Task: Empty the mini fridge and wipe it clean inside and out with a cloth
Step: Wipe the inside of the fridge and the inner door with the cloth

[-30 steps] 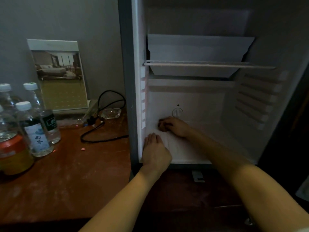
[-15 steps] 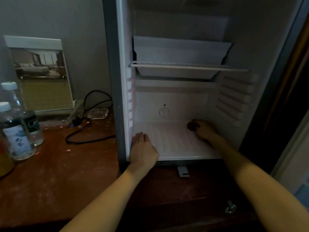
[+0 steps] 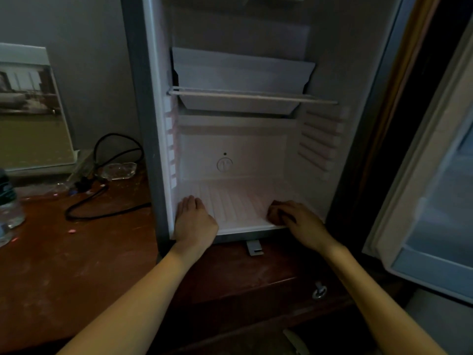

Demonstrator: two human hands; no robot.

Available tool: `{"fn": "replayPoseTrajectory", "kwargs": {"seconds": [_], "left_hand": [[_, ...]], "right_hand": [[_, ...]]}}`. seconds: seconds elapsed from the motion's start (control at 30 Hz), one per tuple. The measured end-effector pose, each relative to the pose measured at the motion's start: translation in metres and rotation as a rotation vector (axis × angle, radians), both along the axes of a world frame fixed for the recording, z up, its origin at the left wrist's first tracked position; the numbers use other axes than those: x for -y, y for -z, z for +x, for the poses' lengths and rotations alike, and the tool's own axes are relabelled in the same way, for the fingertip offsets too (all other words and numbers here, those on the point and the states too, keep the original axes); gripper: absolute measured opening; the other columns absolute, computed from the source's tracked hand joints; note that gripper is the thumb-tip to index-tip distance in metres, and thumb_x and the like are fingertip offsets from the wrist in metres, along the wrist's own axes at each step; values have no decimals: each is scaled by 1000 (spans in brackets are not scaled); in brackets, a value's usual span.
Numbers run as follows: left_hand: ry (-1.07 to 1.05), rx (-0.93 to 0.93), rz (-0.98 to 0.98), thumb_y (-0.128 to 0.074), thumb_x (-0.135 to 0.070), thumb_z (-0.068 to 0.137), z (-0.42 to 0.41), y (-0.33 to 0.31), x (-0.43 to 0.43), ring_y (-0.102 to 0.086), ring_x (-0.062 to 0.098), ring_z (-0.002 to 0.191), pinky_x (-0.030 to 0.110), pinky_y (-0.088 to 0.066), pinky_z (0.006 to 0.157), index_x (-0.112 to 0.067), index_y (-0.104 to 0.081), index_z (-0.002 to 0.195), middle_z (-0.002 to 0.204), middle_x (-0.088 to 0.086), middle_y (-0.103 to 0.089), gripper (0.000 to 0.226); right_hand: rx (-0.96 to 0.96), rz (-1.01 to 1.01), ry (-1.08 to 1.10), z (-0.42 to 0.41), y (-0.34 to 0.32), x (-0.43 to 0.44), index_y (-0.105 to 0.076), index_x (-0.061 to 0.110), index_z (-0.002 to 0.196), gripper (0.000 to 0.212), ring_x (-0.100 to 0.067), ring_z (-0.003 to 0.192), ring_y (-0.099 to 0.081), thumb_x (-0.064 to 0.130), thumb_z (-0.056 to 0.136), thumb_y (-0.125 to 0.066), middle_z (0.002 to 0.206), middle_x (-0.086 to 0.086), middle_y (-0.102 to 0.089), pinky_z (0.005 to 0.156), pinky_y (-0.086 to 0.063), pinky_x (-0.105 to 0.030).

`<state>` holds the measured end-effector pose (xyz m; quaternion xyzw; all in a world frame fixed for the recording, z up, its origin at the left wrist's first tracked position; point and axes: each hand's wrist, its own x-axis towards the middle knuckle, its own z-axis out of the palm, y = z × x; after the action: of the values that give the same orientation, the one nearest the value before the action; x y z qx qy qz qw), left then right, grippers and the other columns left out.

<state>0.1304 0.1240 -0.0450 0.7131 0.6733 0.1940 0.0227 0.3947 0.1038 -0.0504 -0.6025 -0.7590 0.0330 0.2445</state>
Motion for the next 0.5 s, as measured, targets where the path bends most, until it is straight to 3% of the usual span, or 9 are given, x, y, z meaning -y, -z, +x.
{"fn": "replayPoseTrajectory", "kwargs": {"seconds": [0.13,0.27,0.5], "left_hand": [[5,2,5,-33,-20,98,1,0,0,-13,28,147,33,-4,121,1,-16,151,160,16,-13,59],[8,14,1,-33,-20,99,0,1,-1,-12,28,147,33,-5,121,0,-15,152,160,15,-12,59],[21,11,-13,-31,-20,99,-1,-1,-2,-11,27,148,34,-5,121,0,-14,152,160,16,-10,59]], "right_hand": [[-21,-61,-11,0,-7,-39,-64,7,123,31,-30,118,-55,4,96,-51,130,-14,-58,102,-36,-29],[-77,-106,25,-15,-12,-93,-64,12,125,30,-27,123,-53,18,99,-51,134,-8,-57,108,-36,-31],[-104,-136,81,-32,-23,-122,-60,13,131,34,-28,125,-51,20,101,-48,139,-8,-54,104,-34,-23]]}}
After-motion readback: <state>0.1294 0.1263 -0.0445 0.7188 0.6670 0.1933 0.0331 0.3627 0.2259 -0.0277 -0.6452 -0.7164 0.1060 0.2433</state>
